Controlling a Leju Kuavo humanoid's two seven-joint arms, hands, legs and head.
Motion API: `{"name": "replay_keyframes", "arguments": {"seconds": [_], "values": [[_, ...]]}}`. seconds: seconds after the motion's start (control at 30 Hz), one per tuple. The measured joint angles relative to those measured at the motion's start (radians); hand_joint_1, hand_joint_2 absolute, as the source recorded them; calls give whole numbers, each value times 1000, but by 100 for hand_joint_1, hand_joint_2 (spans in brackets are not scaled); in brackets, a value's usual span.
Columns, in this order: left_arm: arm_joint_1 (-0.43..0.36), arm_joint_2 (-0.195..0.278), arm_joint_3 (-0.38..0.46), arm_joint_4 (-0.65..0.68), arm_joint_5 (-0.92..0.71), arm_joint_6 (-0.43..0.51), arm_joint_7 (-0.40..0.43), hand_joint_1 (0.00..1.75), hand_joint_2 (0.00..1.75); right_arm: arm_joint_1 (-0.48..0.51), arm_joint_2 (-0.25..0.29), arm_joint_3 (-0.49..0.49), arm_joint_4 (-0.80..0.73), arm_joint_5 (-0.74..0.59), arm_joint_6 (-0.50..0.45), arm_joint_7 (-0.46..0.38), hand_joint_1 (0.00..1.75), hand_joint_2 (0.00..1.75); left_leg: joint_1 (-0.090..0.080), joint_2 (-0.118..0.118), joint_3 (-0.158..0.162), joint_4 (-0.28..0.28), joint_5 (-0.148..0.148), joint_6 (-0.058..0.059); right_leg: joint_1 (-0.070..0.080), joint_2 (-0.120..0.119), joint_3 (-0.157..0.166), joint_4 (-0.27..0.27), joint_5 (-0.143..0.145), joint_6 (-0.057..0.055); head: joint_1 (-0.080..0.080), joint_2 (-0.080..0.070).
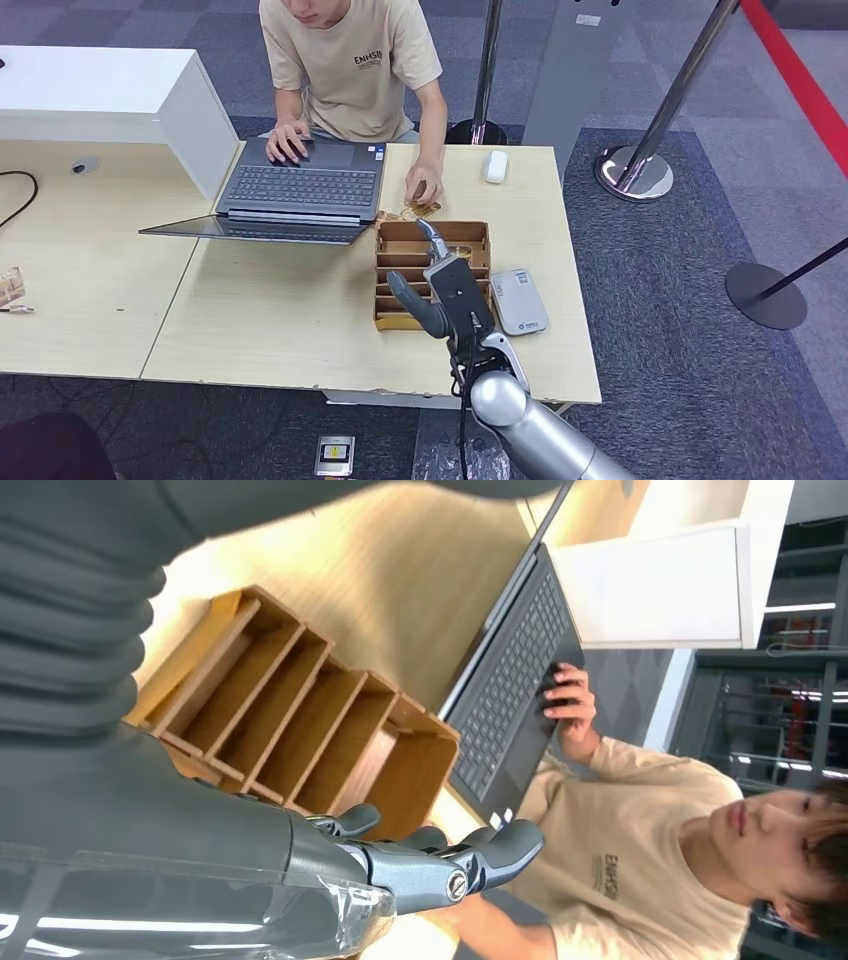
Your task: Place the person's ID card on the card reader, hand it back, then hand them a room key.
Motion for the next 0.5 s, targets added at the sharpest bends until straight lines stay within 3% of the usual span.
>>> {"name": "replay_keyframes", "arguments": {"seconds": [0.5], "values": [[6, 4, 0, 0, -1, 3, -5, 0, 175, 18, -13, 1, -12, 22, -12, 9, 0, 175, 0, 0, 0, 0, 0, 0, 0, 0, 0, 0, 0, 0, 0, 0]]}}
